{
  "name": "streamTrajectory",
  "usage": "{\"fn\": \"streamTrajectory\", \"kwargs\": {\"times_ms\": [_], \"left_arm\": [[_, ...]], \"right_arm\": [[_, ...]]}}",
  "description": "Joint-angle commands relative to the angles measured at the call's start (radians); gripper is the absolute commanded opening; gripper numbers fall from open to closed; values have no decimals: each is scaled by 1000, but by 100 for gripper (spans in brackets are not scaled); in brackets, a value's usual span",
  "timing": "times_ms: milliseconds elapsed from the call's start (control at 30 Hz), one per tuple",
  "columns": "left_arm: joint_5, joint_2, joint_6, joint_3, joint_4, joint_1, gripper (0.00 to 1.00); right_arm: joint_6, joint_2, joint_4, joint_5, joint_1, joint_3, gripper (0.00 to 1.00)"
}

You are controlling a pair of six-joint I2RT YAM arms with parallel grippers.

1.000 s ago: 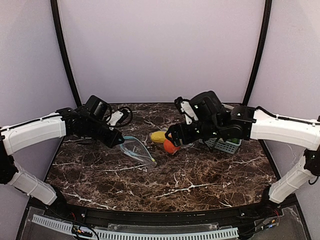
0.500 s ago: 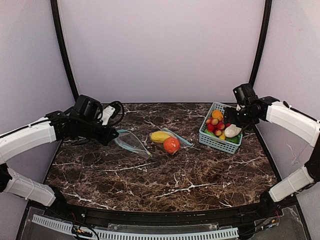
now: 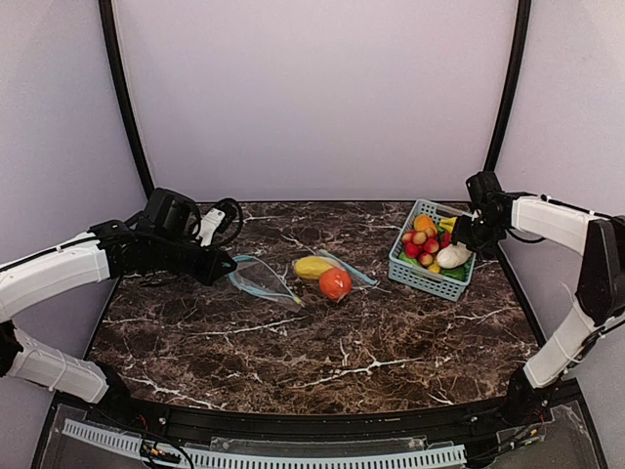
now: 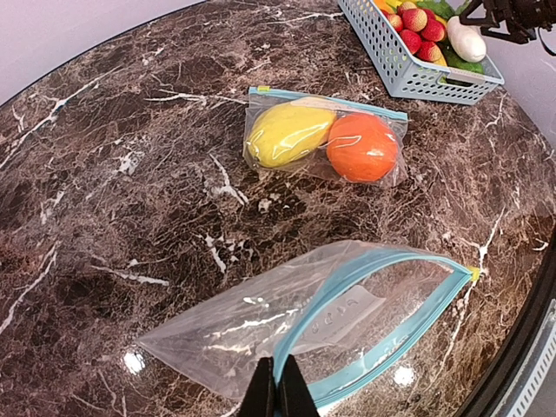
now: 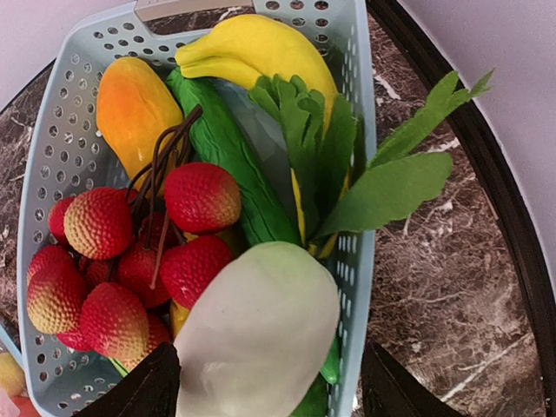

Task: Place the food in the zip-top bag and seal the zipper
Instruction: Pick up the fake vegetable from the bin.

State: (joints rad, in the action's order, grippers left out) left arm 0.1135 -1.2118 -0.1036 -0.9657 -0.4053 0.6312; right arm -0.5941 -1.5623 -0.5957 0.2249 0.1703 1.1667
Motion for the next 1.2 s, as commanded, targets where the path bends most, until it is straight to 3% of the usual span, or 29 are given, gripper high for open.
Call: {"fn": "streamTrajectory", "kwargs": {"times_ms": [0, 167, 467, 900, 1167], "left_arm": [[16, 3, -11, 15, 8, -2, 1], [21, -4, -11, 13, 8, -3, 1], [18, -7, -8, 13, 6, -2, 1], [19, -13, -8, 12, 5, -2, 1], [42, -16, -15, 13, 8, -2, 1]], "right_arm": [[5, -48, 88, -49, -8, 21, 68], [7, -109, 92, -35, -9, 42, 66], [-14, -166, 88, -17, -17, 52, 74], [-8, -70, 123, 14, -17, 17, 50], [125, 97, 186, -54, -14, -36, 43]]}}
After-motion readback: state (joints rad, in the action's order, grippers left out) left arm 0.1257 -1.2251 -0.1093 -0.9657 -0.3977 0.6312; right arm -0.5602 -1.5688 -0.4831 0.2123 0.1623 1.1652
